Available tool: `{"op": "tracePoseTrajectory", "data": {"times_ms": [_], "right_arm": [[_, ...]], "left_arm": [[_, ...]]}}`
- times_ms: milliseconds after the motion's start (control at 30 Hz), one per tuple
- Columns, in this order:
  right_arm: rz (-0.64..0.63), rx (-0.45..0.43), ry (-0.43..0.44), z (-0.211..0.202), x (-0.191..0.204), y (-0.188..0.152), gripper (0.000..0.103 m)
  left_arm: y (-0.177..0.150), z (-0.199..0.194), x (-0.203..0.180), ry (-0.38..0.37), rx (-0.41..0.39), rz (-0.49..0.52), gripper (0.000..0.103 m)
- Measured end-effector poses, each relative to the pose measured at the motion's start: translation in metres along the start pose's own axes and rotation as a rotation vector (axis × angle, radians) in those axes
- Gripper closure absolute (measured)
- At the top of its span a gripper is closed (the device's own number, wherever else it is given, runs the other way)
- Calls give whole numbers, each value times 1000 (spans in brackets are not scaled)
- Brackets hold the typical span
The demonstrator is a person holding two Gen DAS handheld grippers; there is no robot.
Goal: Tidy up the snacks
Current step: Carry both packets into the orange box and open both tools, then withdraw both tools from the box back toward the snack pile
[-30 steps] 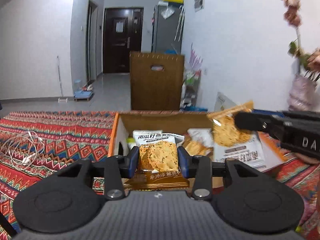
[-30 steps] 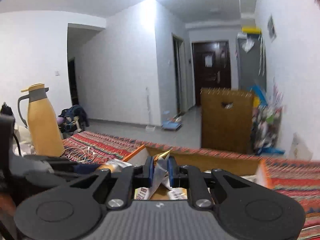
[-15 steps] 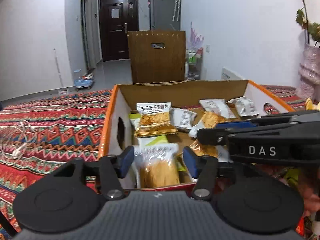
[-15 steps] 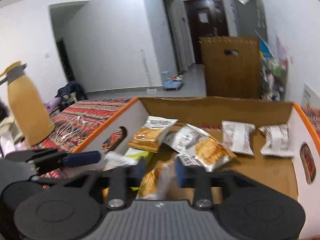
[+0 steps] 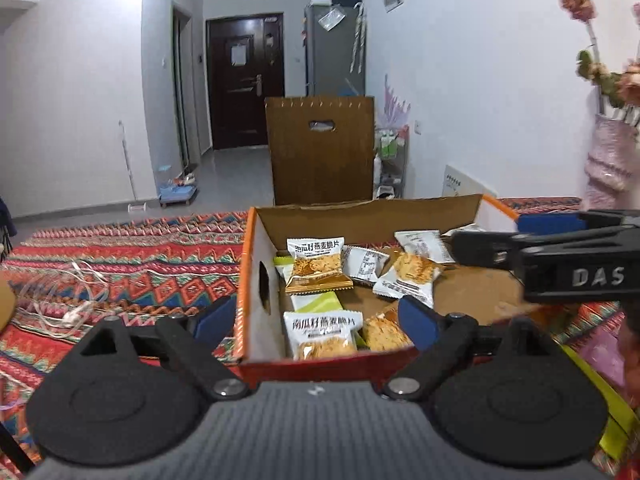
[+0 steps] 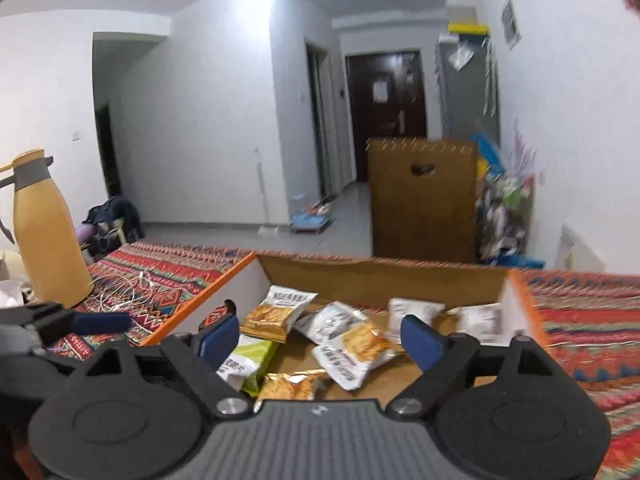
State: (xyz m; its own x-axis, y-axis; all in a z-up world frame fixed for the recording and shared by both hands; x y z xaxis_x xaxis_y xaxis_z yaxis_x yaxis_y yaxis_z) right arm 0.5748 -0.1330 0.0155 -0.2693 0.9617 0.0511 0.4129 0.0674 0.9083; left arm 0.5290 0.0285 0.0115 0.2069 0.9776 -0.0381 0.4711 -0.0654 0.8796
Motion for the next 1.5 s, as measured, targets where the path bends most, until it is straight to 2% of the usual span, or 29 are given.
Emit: {"op": "tracePoseTrajectory", "data": {"times_ms": [133, 233, 433, 567, 767, 933, 1100, 1333, 1500], "right_arm": [[-41, -31, -49, -49, -7, -7, 14], [-68, -56, -80, -85, -8, -14, 10], [-96, -81, -108, -156, -4, -40, 4], [-96, -90, -132, -200, -1, -62, 0], [-87, -59, -154, -254, 13, -105, 0], [-34, -4, -144, -288, 24, -144, 0], [-48, 42, -151, -307, 34, -173, 0], [-49, 57, -139, -320, 41, -187, 0], [-63, 60, -126, -315, 45, -184, 0]], "left_arm": [[-3, -47, -5, 10, -45, 5, 9], [-7, -84, -11, -1, -88, -16, 6], [-30, -153, -30, -4, -150, -38, 3], [-59, -190, -41, -5, -137, -59, 2], [-102, -236, -52, -8, -101, -127, 2], [-134, -263, -60, -9, -59, -154, 2], [-159, -276, -65, -14, -14, -166, 2], [-170, -287, -66, -4, -5, -164, 2], [-171, -286, -61, 5, 0, -170, 2]]}}
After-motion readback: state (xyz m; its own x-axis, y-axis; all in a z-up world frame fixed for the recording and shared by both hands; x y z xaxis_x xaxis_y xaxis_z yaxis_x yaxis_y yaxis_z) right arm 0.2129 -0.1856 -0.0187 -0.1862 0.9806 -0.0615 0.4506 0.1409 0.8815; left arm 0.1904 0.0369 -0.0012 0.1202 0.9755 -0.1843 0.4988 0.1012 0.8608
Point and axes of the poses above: each gripper's, at about its wrist camera, not at the fingertips, and z roughly the way its jaws point, x to its left, y to its top, the point moved 6 cm from there along z, roughly the way its jaws point, and after that the axes turned 9 degrees about -y, right-handed, at the moved point
